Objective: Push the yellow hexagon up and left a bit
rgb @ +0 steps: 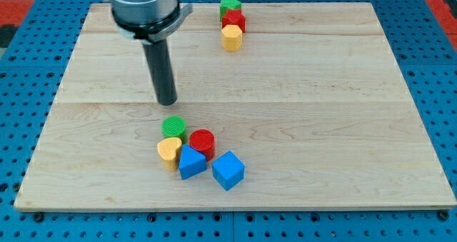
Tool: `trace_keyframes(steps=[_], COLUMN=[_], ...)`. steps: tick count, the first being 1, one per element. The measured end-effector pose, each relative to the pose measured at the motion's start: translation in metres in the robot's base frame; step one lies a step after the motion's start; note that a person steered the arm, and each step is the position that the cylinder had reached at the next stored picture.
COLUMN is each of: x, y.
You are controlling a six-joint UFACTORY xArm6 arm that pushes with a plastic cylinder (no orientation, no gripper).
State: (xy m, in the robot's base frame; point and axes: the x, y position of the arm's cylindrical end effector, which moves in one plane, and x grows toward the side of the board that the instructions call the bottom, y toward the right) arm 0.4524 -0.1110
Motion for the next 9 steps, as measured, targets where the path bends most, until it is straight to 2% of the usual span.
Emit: trace_keyframes(steps=[1, 3, 4, 5, 6, 8, 9], x=[0.032, 0.047, 0.000, -0.031, -0.070, -0.156, -0.173], y=[-0.011, 0.004, 0.015, 0.088, 0.116, 0.123, 0.123])
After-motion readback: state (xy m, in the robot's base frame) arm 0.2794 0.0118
